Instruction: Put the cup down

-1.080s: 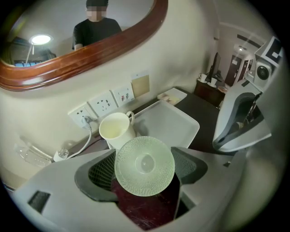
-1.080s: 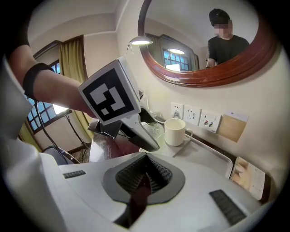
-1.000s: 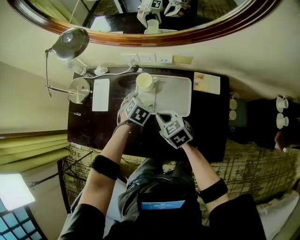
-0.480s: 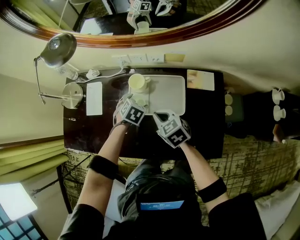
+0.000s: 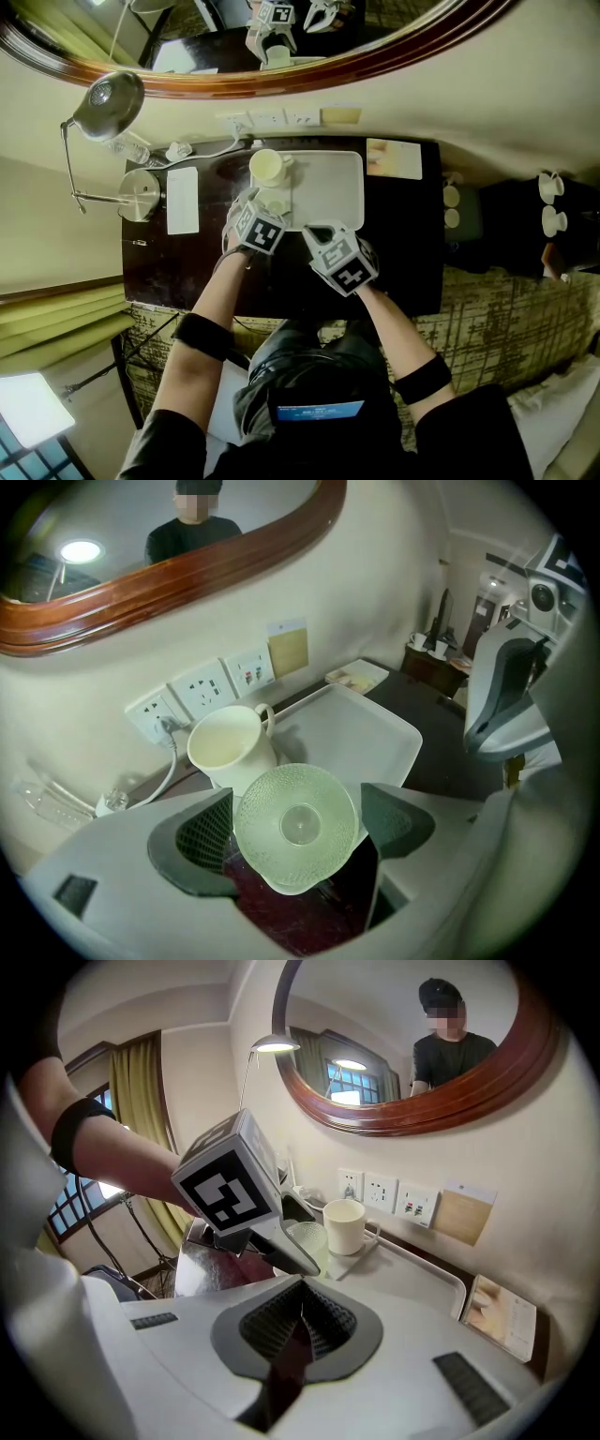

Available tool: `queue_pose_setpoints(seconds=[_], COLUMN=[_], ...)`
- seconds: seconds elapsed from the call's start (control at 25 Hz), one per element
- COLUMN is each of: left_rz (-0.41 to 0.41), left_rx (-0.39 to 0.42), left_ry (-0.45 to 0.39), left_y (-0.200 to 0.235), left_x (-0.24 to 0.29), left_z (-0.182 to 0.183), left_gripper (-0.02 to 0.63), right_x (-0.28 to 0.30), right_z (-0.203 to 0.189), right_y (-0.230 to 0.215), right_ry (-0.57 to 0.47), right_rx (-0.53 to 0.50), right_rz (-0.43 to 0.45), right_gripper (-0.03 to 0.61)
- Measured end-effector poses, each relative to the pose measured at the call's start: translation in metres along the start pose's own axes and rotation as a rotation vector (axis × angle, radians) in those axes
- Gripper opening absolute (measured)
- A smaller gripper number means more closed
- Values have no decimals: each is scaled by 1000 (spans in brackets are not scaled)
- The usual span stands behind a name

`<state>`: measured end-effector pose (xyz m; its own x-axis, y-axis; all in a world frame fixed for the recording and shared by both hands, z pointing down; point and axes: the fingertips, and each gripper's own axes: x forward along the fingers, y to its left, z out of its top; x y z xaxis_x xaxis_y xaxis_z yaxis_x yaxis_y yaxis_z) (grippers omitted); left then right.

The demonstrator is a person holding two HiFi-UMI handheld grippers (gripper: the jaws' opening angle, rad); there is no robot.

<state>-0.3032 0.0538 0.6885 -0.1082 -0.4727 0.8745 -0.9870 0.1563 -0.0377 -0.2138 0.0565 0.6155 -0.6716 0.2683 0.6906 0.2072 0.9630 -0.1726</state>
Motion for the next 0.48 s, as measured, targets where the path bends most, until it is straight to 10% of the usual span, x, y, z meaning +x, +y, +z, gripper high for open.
queue_pose_setpoints(seconds=[0.48], left_rz=[44], left_rx=[10], left_ry=[-29], left_y=[-9], left_x=[-37], left_z=[11], left_gripper=[449], right_x=[-15], right_z=[3], right_y=[-1], right_ry=[-20], right_rx=[-8], right_rz=[16], right_gripper=[0])
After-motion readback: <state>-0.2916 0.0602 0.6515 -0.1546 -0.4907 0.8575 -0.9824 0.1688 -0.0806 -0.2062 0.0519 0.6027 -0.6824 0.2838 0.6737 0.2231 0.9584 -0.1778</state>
